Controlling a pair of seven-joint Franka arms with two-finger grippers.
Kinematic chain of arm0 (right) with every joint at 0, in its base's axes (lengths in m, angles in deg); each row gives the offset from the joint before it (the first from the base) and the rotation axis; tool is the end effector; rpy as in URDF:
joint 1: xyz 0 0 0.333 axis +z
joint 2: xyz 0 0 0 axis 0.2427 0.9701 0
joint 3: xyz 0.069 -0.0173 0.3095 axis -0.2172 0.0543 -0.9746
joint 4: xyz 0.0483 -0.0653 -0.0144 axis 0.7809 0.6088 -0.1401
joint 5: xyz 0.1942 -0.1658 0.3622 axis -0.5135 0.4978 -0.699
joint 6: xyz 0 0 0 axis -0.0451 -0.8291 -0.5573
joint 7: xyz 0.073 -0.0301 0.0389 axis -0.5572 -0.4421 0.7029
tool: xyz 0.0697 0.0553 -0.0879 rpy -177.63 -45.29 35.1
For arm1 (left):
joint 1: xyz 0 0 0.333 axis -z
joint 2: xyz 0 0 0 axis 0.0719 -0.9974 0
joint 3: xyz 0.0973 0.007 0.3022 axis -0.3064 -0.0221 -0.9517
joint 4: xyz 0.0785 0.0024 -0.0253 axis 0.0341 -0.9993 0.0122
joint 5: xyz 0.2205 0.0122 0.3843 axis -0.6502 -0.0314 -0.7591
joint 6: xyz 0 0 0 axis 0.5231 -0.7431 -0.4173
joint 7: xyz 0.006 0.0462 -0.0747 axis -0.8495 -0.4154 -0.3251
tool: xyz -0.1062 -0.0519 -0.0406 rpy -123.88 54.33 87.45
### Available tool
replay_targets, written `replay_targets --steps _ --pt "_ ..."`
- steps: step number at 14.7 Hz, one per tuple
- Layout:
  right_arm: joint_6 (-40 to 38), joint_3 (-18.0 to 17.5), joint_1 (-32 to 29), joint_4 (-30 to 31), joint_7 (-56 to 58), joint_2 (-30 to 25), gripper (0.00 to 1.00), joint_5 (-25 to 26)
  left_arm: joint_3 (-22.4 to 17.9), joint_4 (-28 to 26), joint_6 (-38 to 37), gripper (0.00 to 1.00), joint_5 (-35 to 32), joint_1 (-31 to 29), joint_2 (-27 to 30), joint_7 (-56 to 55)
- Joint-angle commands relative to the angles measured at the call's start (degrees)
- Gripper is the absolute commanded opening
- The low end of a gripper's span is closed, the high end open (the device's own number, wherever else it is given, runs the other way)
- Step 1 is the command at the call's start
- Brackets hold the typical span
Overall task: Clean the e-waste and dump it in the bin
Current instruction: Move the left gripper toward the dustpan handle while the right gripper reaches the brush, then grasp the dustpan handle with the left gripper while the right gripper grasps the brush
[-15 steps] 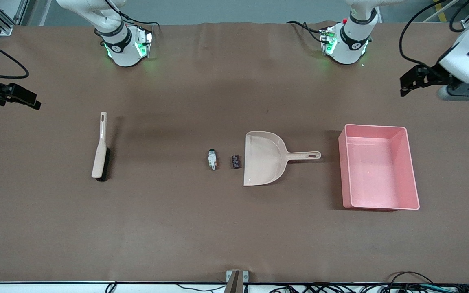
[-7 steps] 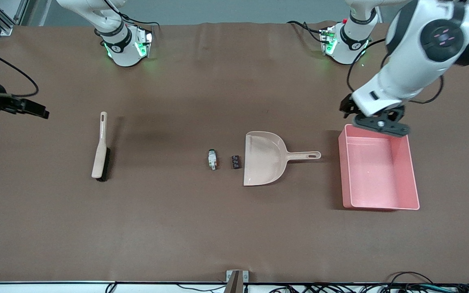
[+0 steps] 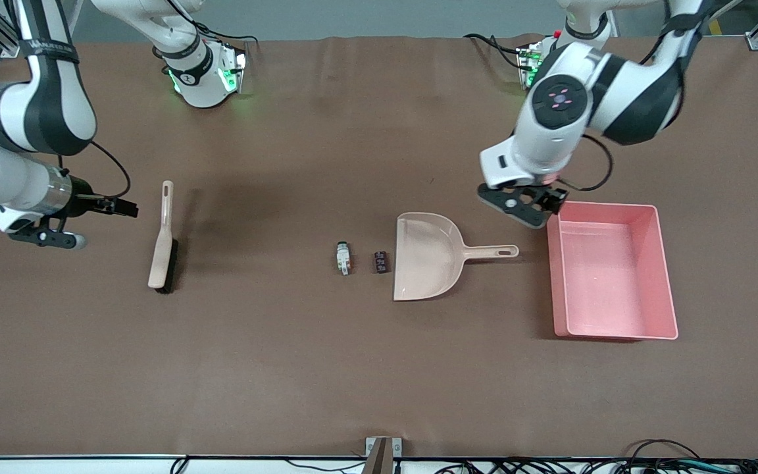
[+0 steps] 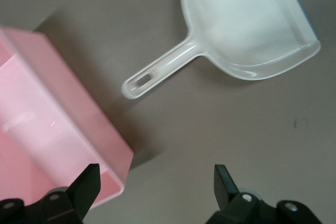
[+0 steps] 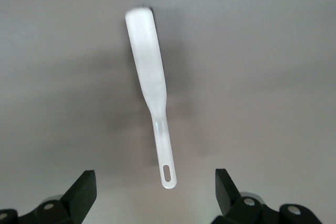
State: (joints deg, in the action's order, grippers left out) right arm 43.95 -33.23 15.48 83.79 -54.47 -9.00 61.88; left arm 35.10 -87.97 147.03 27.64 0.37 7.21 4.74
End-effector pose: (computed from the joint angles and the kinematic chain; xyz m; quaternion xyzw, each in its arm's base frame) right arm 0.5693 -0.0394 0.3362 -0.9892 0.0831 0.1207 0.0003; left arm 0.5316 -0.3203 0.3580 -0.9383 0.3360 0.0489 0.0653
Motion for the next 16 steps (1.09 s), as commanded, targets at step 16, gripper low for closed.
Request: replay_targets --steps 16 --pt "11.45 -0.49 0.14 9.95 10.42 8.98 0.95 -0.62 2.62 3.04 14.86 0.77 -27.57 0.50 -23.42 27.90"
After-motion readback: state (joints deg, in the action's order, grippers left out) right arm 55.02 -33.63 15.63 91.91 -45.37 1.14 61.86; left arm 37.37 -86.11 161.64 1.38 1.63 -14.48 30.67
